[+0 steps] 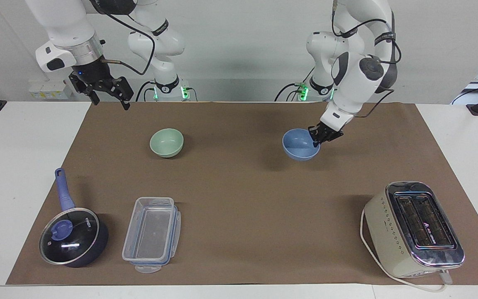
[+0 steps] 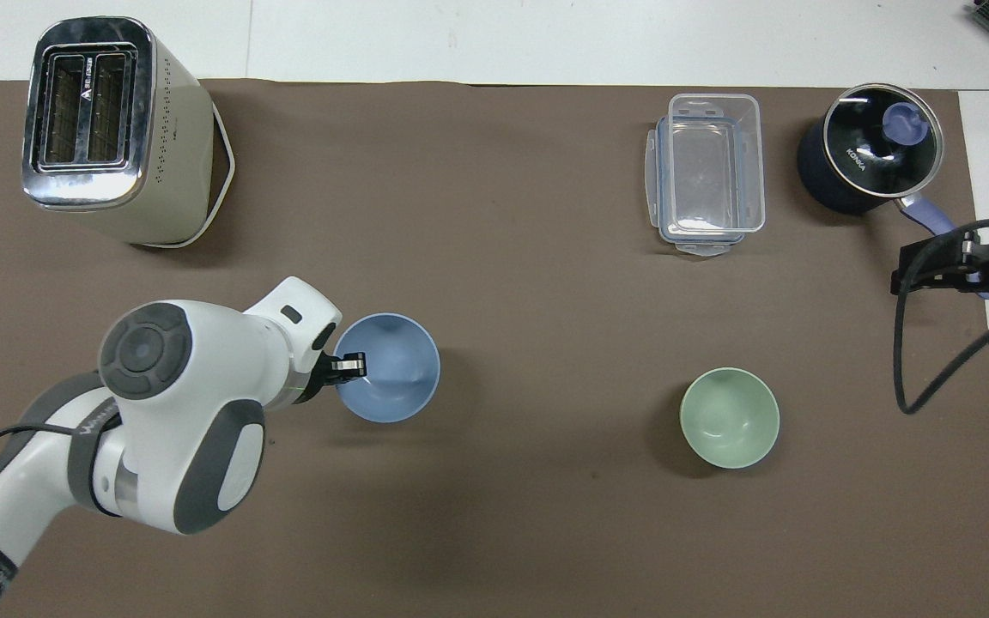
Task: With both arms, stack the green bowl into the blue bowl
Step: 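Slide the blue bowl toward the green bowl with the left gripper, then release the blue bowl and withdraw the left gripper to rest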
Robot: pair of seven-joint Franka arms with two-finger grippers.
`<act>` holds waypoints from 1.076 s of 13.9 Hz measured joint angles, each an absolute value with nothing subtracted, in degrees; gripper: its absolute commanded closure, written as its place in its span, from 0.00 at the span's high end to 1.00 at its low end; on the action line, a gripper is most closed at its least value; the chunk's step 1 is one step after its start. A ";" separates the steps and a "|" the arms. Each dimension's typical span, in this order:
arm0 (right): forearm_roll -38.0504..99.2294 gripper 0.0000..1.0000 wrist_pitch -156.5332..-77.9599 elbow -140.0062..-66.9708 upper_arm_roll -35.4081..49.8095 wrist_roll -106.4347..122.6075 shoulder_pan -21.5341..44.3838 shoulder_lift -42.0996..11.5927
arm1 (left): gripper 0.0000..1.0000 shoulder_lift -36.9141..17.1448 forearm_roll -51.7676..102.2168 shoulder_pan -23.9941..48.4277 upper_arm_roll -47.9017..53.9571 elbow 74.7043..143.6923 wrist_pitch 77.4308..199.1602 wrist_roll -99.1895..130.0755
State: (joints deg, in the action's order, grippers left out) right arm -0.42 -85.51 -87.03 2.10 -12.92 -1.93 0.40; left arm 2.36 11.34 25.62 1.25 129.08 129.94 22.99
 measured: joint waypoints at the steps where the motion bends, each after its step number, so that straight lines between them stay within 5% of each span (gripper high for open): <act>1: -0.42 1.00 -85.51 -87.03 2.09 -12.92 -1.93 0.40 | 0.00 2.20 11.35 27.49 1.26 129.38 130.48 24.76; 7: -0.42 1.00 -85.51 -87.04 1.98 -12.92 -1.93 0.40 | 0.00 1.52 11.35 38.45 1.34 136.58 140.78 34.54; 8: -0.42 1.00 -85.51 -87.04 1.96 -12.92 -1.94 0.40 | 0.15 1.47 11.35 39.82 1.38 138.00 142.13 35.57; 9: -0.42 1.00 -85.51 -87.04 1.95 -12.92 -1.94 0.40 | 0.94 1.44 11.35 40.76 1.39 138.77 142.61 35.88; 15: -0.42 1.00 -85.51 -87.05 1.94 -12.92 -1.93 0.40 | 1.00 1.33 11.36 38.43 -0.25 134.72 139.55 35.89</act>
